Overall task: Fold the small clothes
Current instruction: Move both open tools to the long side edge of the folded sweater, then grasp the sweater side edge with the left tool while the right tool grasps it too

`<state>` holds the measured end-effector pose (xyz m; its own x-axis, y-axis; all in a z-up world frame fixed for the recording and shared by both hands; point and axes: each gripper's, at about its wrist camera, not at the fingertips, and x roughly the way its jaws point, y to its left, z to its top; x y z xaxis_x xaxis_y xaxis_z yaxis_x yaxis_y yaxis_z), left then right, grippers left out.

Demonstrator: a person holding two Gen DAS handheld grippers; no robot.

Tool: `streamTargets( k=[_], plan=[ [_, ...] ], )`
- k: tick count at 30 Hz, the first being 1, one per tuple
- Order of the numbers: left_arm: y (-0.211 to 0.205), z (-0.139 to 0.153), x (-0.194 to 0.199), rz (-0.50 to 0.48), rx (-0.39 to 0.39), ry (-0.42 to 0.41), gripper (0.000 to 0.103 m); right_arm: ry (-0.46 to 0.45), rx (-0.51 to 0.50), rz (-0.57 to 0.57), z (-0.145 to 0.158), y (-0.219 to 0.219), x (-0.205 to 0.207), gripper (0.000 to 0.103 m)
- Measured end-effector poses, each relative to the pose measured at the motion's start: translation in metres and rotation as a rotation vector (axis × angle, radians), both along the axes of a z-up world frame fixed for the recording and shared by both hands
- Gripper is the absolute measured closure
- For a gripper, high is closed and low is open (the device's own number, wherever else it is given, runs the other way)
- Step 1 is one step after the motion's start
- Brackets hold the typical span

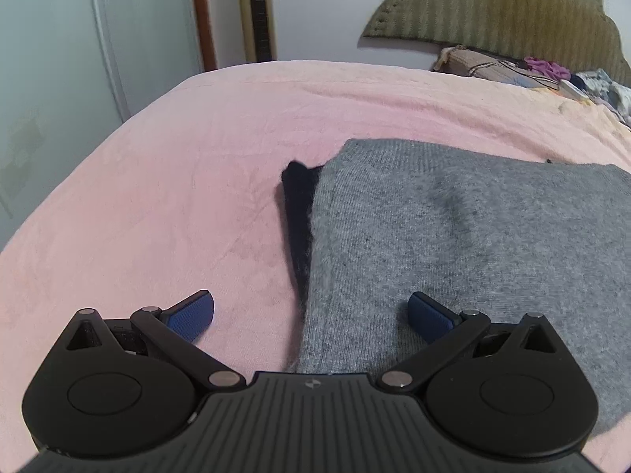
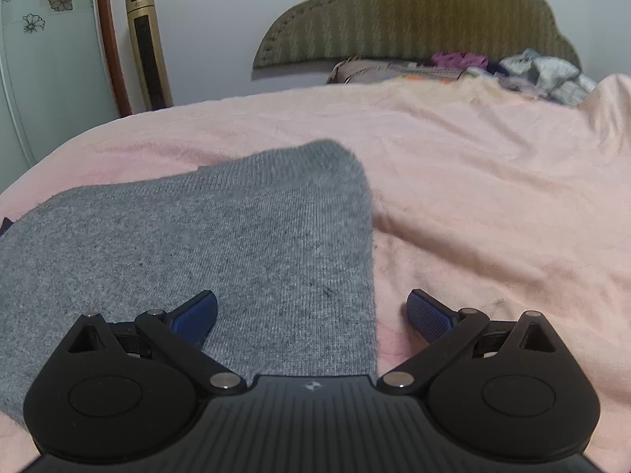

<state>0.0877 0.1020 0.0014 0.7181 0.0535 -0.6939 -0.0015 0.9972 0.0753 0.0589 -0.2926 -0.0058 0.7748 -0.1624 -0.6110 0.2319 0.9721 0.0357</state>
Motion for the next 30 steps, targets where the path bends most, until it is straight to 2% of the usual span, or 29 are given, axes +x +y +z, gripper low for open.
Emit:
streamTargets(
  k=[2, 5, 8, 11, 13, 17, 20, 26, 30],
  plan=[
    [0.004, 0.01, 0.0, -0.022, 0.006, -0.022, 0.0, -0.04, -0.074, 0.037, 0.011, 0.018, -0.007, 0.0],
    [0.015, 0.025, 0.006, -0.03, 0.005, -0.046, 0.0, -0.089, -0.126, 0.114, 0.031, 0.048, -0.013, 0.0],
    [0.034, 0.034, 0.022, -0.008, -0.032, -0.02, 0.0, -0.095, -0.128, 0.242, 0.043, 0.084, -0.014, 0.0],
    [0.051, 0.037, 0.041, 0.001, -0.081, 0.022, 0.0, -0.085, -0.163, 0.389, 0.043, 0.128, -0.018, 0.0],
    [0.058, 0.035, 0.053, -0.025, -0.127, 0.054, 0.0, -0.078, -0.237, 0.477, 0.037, 0.161, -0.025, 0.0],
    [0.069, 0.022, 0.078, -0.092, -0.317, 0.177, 0.0, -0.088, -0.343, 0.641, 0.023, 0.214, -0.042, 0.0],
    [0.074, 0.006, 0.092, -0.091, -0.435, 0.243, 0.0, -0.069, -0.362, 0.698, 0.012, 0.238, -0.044, 0.0],
    [0.078, -0.003, 0.103, -0.103, -0.557, 0.231, 0.002, -0.043, -0.443, 0.701, -0.004, 0.267, -0.04, 0.0],
    [0.074, -0.008, 0.114, -0.138, -0.622, 0.226, 0.006, -0.077, -0.521, 0.694, -0.011, 0.283, -0.037, 0.001]
  ],
)
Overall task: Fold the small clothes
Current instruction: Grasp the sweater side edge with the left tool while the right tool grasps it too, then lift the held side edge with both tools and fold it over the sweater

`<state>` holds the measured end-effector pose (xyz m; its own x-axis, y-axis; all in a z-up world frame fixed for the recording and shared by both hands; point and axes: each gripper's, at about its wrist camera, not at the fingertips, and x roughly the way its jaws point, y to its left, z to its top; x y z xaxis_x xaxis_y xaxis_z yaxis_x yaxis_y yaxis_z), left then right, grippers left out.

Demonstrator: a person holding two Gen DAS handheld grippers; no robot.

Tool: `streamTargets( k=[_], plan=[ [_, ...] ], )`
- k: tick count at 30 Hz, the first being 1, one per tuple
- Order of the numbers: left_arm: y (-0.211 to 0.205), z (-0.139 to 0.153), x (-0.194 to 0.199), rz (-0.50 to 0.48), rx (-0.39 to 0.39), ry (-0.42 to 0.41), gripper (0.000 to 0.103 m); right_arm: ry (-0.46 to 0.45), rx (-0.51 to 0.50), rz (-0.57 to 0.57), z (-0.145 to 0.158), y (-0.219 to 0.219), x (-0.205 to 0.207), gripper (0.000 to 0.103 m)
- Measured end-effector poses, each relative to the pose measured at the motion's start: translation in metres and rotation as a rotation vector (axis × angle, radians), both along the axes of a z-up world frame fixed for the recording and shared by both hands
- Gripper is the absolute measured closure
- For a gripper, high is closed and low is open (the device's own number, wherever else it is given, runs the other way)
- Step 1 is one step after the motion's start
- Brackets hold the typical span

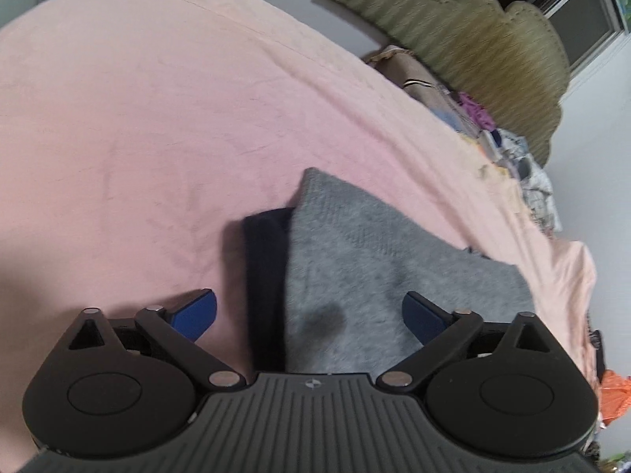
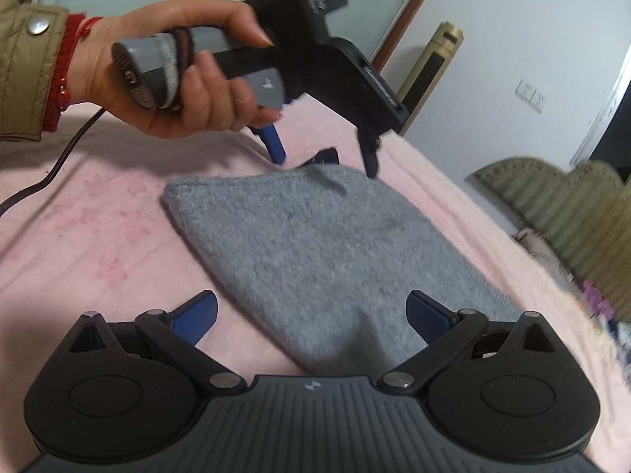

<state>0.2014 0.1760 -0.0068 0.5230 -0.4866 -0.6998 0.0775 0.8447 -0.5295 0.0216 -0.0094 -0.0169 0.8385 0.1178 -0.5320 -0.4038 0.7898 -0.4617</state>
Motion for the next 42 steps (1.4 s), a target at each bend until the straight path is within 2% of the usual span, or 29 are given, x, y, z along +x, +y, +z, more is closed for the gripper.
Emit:
streamTargets(
  k=[5, 6, 8, 9, 10, 11, 13, 15, 16, 18, 23, 25, 33, 42],
  plan=[
    [-0.006, -0.009, 0.013, -0.026, -0.086, -0.015, 0.017, -0.092, -0.097, 0.006, -0.009, 0.025, 0.004, 0.001],
    [-0.008, -0.01, 0.015, -0.034, -0.095, -0.016, 0.022, -0.106, -0.113, 0.008, -0.01, 0.029, 0.005, 0.005],
    [-0.011, -0.013, 0.019, -0.038, -0.091, -0.024, 0.03, -0.111, -0.128, 0.012, -0.012, 0.036, 0.009, 0.017],
    [-0.012, -0.014, 0.021, -0.037, -0.085, -0.027, 0.038, -0.109, -0.131, 0.013, -0.014, 0.04, 0.011, 0.027],
    [-0.013, -0.014, 0.023, -0.032, -0.077, -0.028, 0.049, -0.104, -0.131, 0.014, -0.015, 0.043, 0.012, 0.037],
    [-0.013, -0.015, 0.026, -0.022, -0.066, -0.025, 0.055, -0.099, -0.13, 0.015, -0.016, 0.045, 0.013, 0.041],
    [-0.011, -0.018, 0.03, 0.003, -0.066, -0.005, 0.077, -0.09, -0.136, 0.027, -0.017, 0.049, 0.015, 0.062],
    [-0.008, -0.023, 0.035, 0.027, -0.071, 0.03, 0.09, -0.08, -0.149, 0.039, -0.02, 0.05, 0.015, 0.081],
    [-0.007, -0.024, 0.036, 0.039, -0.088, 0.036, 0.09, -0.078, -0.152, 0.045, -0.021, 0.051, 0.014, 0.087],
    [-0.009, -0.021, 0.035, 0.059, -0.072, 0.034, 0.09, -0.086, -0.157, 0.055, -0.021, 0.049, 0.01, 0.09],
    [-0.042, 0.005, 0.021, 0.054, 0.132, -0.041, 0.091, -0.094, -0.114, 0.063, -0.013, 0.038, 0.005, 0.094],
    [-0.053, 0.018, 0.015, 0.042, 0.187, -0.075, 0.091, -0.094, -0.097, 0.068, -0.009, 0.032, 0.003, 0.096],
    [-0.097, 0.067, 0.002, -0.012, 0.251, -0.16, 0.091, -0.162, 0.081, 0.004, 0.016, -0.013, -0.011, 0.097],
    [-0.153, 0.097, -0.008, -0.037, 0.363, -0.23, 0.092, -0.2, 0.276, -0.105, 0.043, -0.084, -0.026, 0.098]
  ],
)
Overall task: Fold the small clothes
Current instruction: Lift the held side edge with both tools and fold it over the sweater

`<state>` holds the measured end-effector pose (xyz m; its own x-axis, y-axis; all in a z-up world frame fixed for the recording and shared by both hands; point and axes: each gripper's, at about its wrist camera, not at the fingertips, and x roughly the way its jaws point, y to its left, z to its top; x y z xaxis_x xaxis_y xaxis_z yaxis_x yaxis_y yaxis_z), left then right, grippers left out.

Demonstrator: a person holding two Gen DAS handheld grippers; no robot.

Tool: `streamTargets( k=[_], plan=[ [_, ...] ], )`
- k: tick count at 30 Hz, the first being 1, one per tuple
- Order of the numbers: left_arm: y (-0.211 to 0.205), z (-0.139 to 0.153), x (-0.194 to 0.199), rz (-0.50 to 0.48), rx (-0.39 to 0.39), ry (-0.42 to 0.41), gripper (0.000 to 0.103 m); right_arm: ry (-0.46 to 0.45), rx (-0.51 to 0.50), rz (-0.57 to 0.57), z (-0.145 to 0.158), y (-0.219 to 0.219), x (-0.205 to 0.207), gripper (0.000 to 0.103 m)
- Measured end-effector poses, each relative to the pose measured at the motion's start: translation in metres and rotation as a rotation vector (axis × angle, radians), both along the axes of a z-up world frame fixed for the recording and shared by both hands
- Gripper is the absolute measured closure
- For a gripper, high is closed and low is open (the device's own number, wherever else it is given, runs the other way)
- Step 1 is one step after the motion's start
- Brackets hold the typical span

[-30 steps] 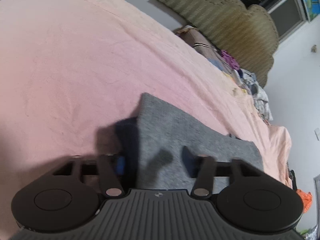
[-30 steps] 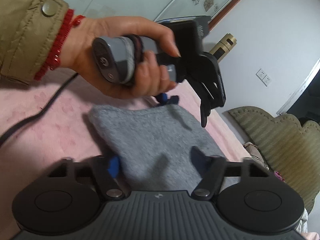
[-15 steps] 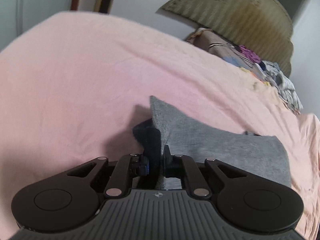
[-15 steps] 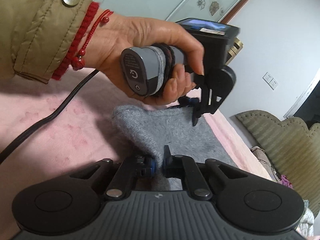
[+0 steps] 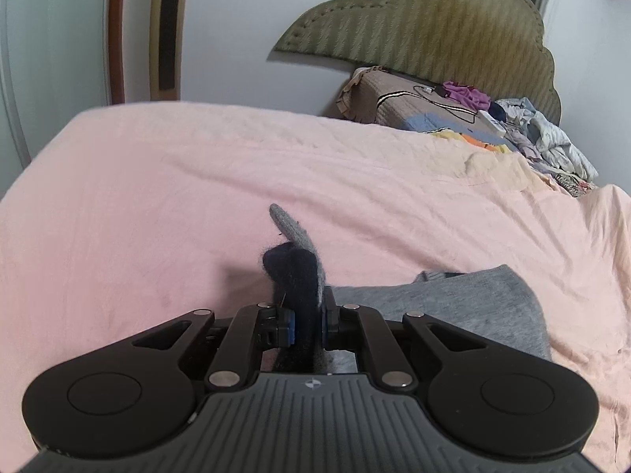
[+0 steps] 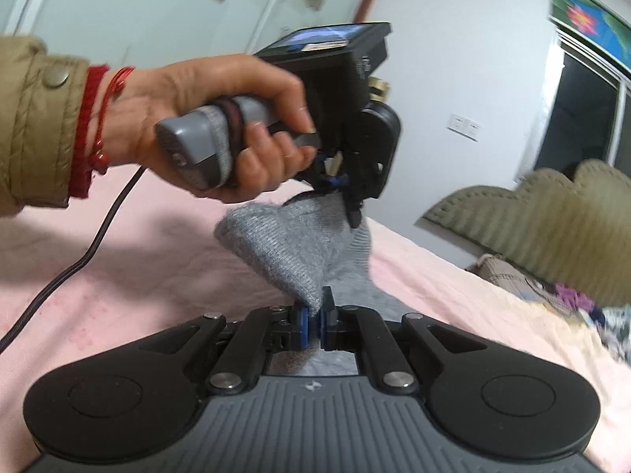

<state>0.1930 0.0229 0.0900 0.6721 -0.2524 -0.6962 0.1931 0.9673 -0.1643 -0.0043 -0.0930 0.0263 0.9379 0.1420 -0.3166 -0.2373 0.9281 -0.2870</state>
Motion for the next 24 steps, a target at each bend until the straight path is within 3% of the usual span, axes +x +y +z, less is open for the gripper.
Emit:
streamTargets(
  k=[11, 24],
  plan=[
    [-0.081, 0.027, -0.014, -0.098, 0.034, -0.067, 0.092, -0.003, 0.081, -0.125, 0.005, -0.055, -0.027, 0.098],
    [-0.167, 0.014, -0.02, -0.212, 0.081, -0.075, 0.092, 0.029, 0.158, -0.252, 0.001, -0.097, -0.053, 0.098]
  ],
)
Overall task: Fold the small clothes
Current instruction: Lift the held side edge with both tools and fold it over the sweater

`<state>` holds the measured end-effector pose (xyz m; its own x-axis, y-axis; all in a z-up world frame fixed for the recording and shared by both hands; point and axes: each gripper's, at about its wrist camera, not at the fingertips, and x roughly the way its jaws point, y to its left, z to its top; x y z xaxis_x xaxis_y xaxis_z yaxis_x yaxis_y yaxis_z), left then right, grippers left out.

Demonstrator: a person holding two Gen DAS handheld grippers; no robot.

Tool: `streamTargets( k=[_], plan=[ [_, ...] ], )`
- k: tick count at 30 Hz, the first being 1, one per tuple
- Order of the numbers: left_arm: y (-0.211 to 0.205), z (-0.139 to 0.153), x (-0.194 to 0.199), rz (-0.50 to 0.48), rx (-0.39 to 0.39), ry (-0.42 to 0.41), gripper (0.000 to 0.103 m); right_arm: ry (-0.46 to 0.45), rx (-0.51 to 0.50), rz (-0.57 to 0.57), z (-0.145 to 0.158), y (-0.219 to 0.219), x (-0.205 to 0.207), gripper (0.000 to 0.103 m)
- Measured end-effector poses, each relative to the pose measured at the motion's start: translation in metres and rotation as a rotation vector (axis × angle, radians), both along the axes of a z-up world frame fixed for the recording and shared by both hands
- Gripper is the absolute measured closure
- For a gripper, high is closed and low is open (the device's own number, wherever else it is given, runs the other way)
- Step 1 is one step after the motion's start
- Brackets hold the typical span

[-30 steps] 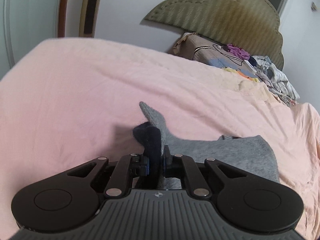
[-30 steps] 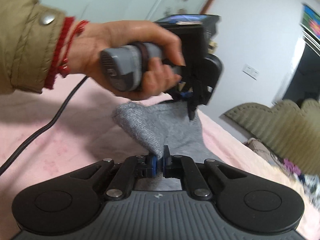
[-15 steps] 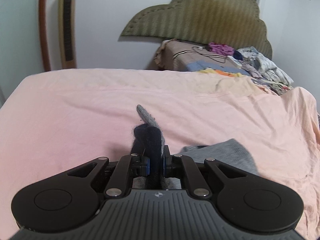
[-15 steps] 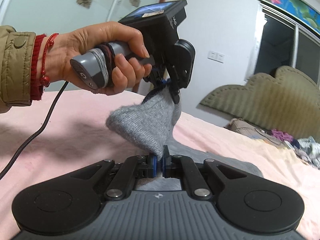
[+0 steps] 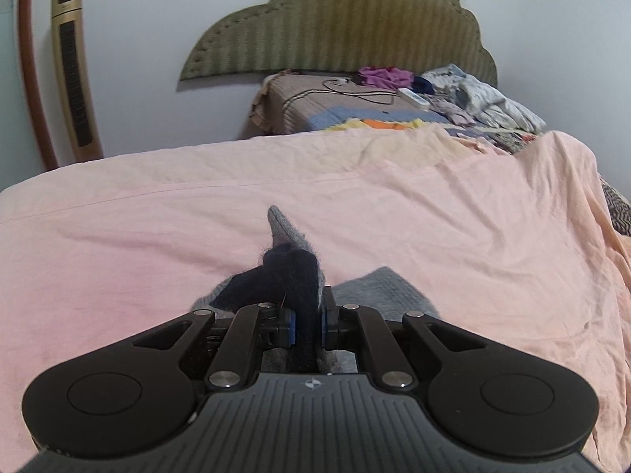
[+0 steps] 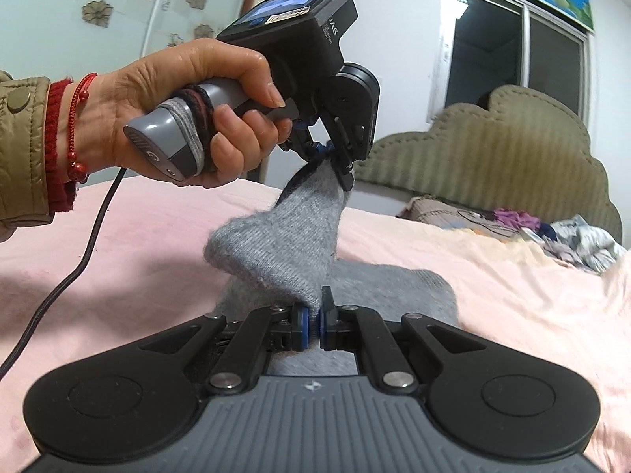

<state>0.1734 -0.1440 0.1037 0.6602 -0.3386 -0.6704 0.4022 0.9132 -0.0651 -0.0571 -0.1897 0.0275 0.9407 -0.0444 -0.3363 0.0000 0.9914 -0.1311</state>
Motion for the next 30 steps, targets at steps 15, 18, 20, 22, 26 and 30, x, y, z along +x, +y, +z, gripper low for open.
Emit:
streamTargets(
  k=[15, 18, 20, 22, 26, 30],
  plan=[
    [-0.066, -0.032, 0.004, -0.077, 0.057, 0.05, 0.092, 0.042, 0.09, -0.081, -0.004, -0.026, 0.004, 0.098],
    [-0.078, -0.04, 0.006, -0.081, 0.071, 0.047, 0.092, 0.058, 0.127, -0.095, -0.007, -0.033, 0.003, 0.098],
    [-0.085, -0.045, 0.008, -0.079, 0.072, 0.052, 0.092, 0.066, 0.152, -0.104, -0.007, -0.036, 0.002, 0.098],
    [-0.092, -0.05, 0.009, -0.08, 0.069, 0.062, 0.092, 0.078, 0.187, -0.112, -0.008, -0.04, 0.002, 0.098],
    [-0.106, -0.064, 0.01, -0.077, 0.088, 0.067, 0.092, 0.107, 0.273, -0.125, -0.01, -0.051, 0.003, 0.098],
    [-0.115, -0.073, 0.013, -0.063, 0.108, 0.06, 0.092, 0.124, 0.344, -0.142, -0.012, -0.063, 0.004, 0.098]
  ],
)
